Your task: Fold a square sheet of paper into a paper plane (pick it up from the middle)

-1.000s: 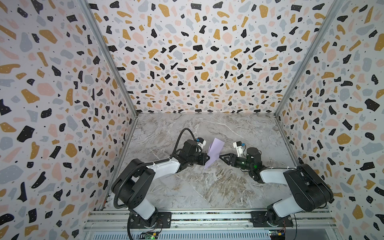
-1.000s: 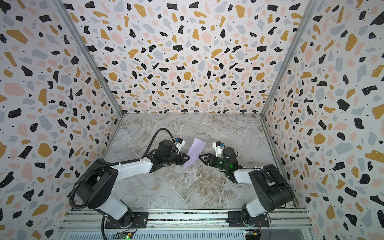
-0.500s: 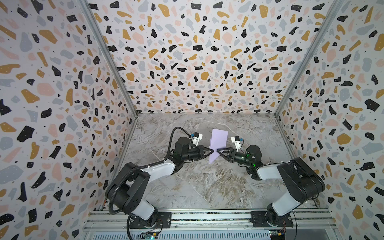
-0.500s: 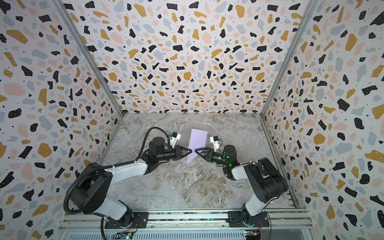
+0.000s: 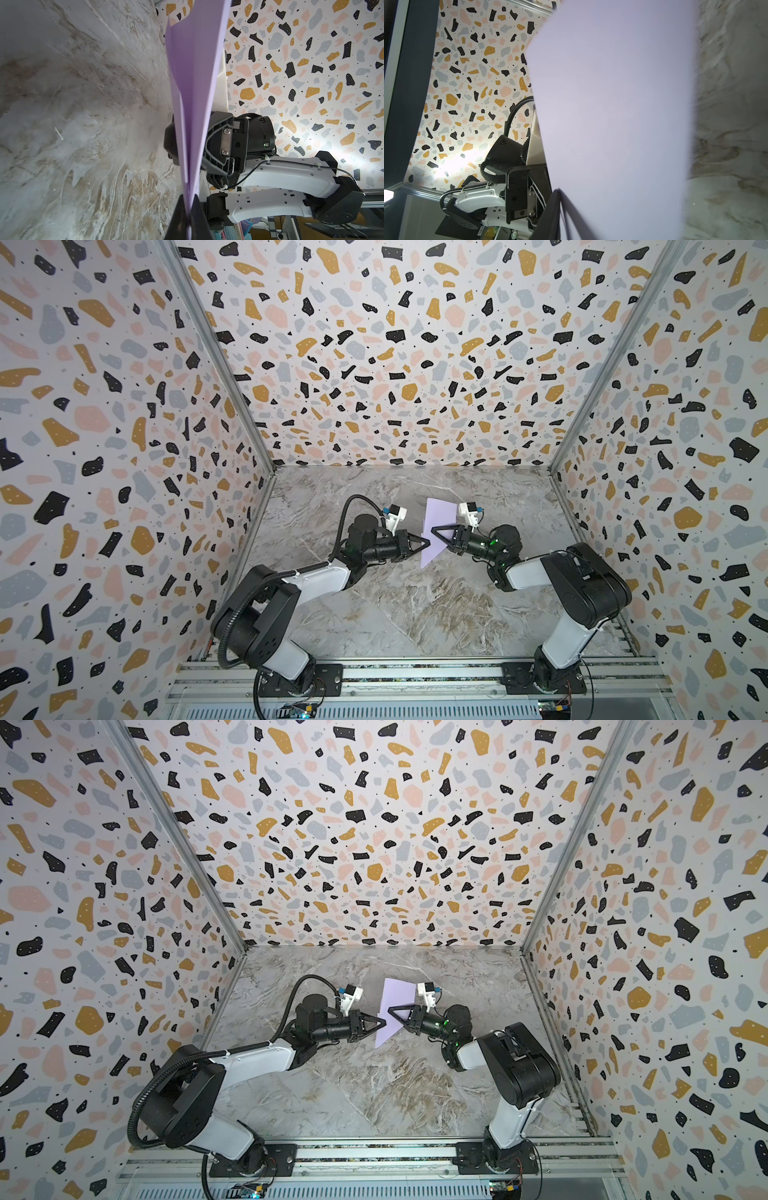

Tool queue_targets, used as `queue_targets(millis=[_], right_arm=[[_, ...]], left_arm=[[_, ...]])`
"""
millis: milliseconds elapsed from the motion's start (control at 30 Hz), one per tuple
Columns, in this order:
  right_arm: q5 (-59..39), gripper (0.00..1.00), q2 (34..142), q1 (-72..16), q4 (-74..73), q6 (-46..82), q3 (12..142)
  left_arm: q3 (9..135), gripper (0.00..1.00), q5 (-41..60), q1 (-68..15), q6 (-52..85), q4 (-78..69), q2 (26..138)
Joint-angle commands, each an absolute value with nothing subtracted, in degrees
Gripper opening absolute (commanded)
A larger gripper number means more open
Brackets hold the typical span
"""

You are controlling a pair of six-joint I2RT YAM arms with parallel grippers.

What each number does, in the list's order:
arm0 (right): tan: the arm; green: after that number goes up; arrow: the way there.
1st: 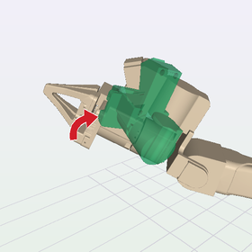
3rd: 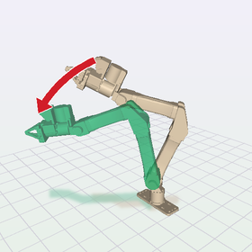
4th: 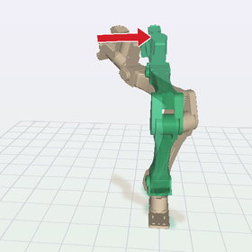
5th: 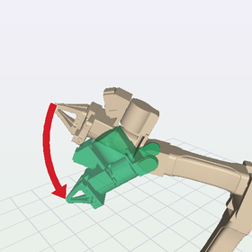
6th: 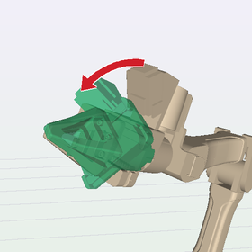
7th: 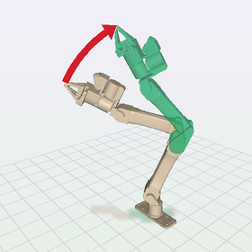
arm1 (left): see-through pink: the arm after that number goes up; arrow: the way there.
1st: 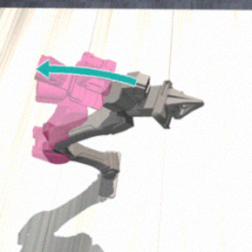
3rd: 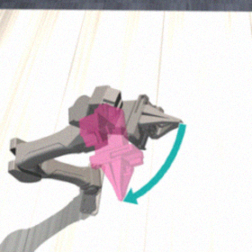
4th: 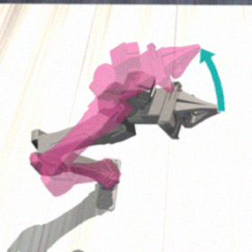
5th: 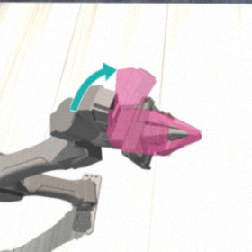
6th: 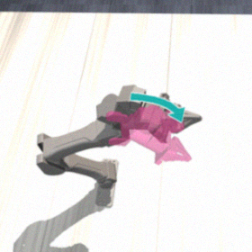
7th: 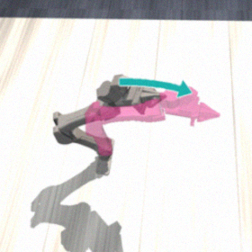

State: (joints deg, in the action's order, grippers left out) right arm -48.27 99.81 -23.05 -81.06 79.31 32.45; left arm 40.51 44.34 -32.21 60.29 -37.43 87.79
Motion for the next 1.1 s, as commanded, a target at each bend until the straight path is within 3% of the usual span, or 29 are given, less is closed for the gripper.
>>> queue_targets(millis=[0,100,233,433,567,800,1067], right_arm=[[-48.6,0.17,99.4,-22.5,-82.8,79.5,33.3],[-47.9,0.08,99.3,-22.5,-81.8,78.8,32.6],[-46.4,0.02,98.2,-22.5,-78.3,76.5,31.8],[-41.2,0.01,95.6,-22.5,-65.1,70.3,31.4],[-35.1,0.01,94.1,-23.2,-54.9,67.4,31.6],[-26.4,0.01,93.4,-25.4,-46.3,71.0,32.2],[-23.0,0.01,93.5,-26.4,-43.0,77.9,31.9]], left_arm=[[39.7,0.09,46.0,-32.0,57.8,-37.2,87.9],[40.0,0.13,45.5,-32.0,55.5,-34.4,88.2],[41.1,0.26,42.5,-32.0,48.9,-26.9,87.9],[43.3,0.61,25.5,-32.3,34.0,-9.2,84.7],[41.5,0.77,13.6,-35.9,26.0,-8.4,80.8],[37.5,0.83,-0.6,-43.8,13.9,-19.4,78.2],[33.4,0.79,-2.5,-49.8,-1.3,-34.5,83.5]])
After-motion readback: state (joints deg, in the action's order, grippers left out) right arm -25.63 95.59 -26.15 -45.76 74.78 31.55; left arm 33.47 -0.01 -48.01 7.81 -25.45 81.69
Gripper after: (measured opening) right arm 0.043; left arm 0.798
